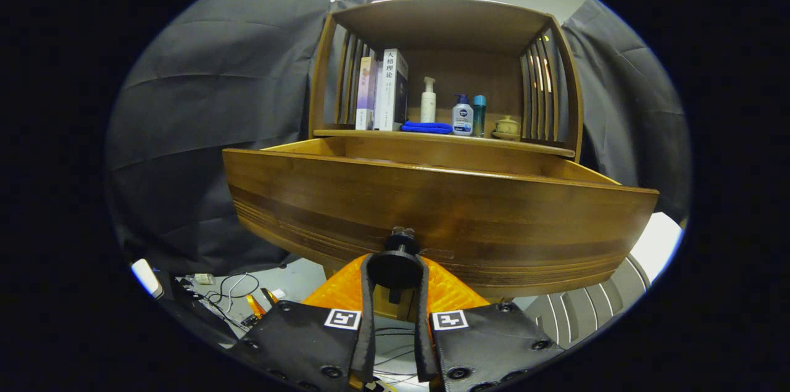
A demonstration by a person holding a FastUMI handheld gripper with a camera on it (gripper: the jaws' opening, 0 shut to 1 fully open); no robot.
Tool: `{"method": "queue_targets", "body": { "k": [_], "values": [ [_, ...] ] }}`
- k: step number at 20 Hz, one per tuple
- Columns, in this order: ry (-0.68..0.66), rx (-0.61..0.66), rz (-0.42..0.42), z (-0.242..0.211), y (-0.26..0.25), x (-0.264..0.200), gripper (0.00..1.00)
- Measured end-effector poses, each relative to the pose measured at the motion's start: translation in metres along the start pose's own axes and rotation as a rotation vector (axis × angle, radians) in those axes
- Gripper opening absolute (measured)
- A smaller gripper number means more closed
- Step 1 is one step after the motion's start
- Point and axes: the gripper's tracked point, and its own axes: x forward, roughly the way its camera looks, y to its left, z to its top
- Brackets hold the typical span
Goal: Pull open the drawer, take out the items inside it, and place them on the countertop above the cabinet.
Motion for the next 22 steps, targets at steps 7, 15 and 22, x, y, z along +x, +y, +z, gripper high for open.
{"method": "queue_targets", "body": {
  "k": [7,15,22],
  "values": [
    [0.004,-0.016,0.021,-0.005,0.002,-0.009,0.31],
    [-0.141,-0.043,0.068,0.053,0.012,-0.038,0.82],
    [-0.215,0.001,0.077,0.145,0.008,-0.038,0.98]
  ]
}}
